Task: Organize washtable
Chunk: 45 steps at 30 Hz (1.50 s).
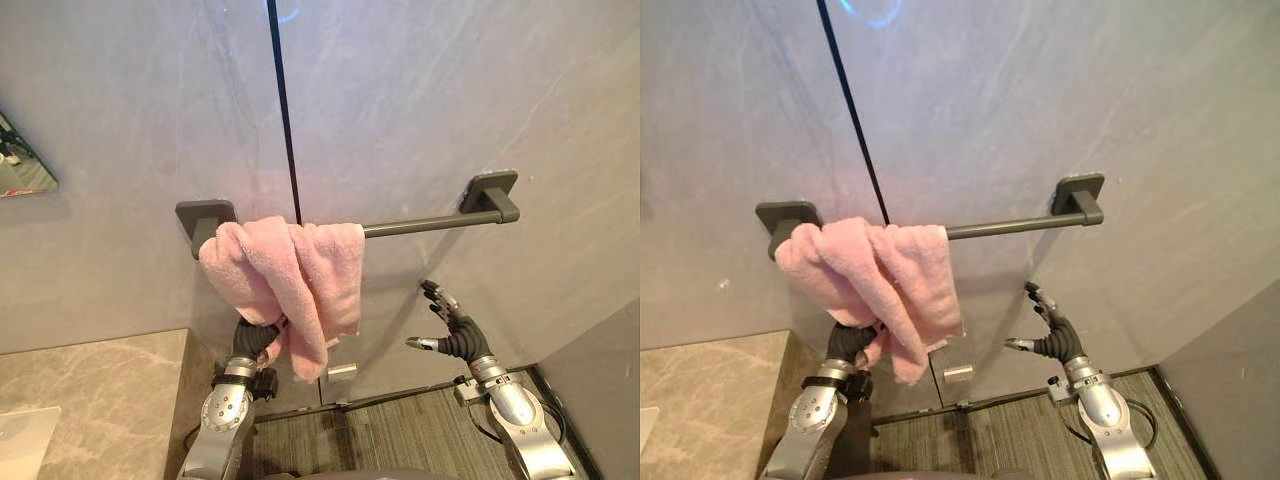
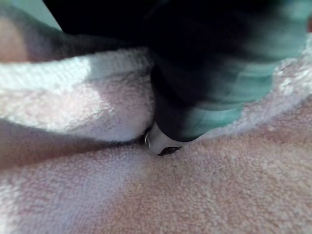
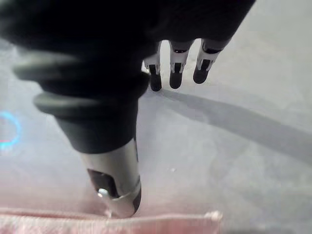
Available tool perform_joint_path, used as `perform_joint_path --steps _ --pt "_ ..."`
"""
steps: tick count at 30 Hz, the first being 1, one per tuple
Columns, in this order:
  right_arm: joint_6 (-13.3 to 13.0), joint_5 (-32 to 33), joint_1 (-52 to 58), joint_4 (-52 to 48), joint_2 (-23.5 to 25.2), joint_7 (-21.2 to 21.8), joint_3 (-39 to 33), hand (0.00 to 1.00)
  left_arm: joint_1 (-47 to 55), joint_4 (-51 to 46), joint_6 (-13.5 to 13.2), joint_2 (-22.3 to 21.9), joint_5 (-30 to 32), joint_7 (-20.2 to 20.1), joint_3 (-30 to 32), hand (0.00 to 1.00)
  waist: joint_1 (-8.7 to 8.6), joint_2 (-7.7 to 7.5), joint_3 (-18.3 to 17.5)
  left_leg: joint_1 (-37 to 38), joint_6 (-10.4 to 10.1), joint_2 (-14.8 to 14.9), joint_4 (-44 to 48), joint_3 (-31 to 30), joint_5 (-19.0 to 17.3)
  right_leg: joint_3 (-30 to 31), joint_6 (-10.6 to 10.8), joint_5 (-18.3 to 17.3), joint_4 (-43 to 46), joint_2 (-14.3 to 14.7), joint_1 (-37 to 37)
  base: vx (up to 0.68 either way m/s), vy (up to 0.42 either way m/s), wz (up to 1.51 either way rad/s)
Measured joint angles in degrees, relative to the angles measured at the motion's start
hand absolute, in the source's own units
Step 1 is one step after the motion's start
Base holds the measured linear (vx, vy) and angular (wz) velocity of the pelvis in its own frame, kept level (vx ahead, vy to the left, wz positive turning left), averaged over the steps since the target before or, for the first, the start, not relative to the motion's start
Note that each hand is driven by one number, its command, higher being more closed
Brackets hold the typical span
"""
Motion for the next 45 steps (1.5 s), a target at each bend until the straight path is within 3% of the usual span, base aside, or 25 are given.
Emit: perform_joint_path --steps 9,18,19,32,45 --pt "-0.03 4.48 -6.45 -0.38 -4.36 3.83 8.8 0.0 -2.19 -0.58 -0.12 -0.03 0.0 -0.06 -2.44 1.0 -0.01 -0.05 -0.01 -1.78 0.06 0.08 1.84 -0.51 -0.42 -0.31 0.13 0.12 0.52 -0.02 -0.82 -0.01 -0.008 0.02" --pt "-0.03 4.83 -11.89 -0.02 -2.56 3.73 15.46 0.0 -2.34 -0.58 -0.39 -0.02 -0.01 0.05 -4.75 1.0 0.08 -0.09 -0.08 -2.37 0.05 0.04 1.92 -1.46 -0.36 -1.12 0.11 0.11 0.33 -0.06 -0.79 0.0 -0.011 0.04" --pt "-0.03 4.84 -12.33 0.13 -2.21 3.7 15.66 1.0 -2.34 -0.54 -0.39 -0.02 -0.01 0.06 -4.76 1.0 0.07 -0.09 -0.08 -2.39 0.05 0.04 1.92 -1.48 -0.35 -1.14 0.1 0.11 0.32 -0.06 -0.78 0.01 -0.017 0.04" --pt "-0.15 4.23 -16.46 4.77 3.37 0.98 16.79 1.0 -2.2 0.79 -0.47 -0.01 -0.01 0.21 -4.8 1.0 1.29 -0.43 -0.3 -3.17 0.16 -0.16 1.67 -2.59 0.21 -1.81 0.09 0.1 0.31 -0.15 -0.79 -0.01 -0.008 0.04" --pt "-1.3 2.75 -15.59 4.59 7.47 -0.42 11.53 1.0 -2.12 1.99 -0.96 -1.11 0.0 0.04 -4.26 1.0 1.44 -1.89 -1.06 -2.85 0.1 -0.42 -1.38 -3.17 2.08 -2.57 0.08 0.09 0.31 -0.18 -1.94 -0.01 -0.01 0.02"
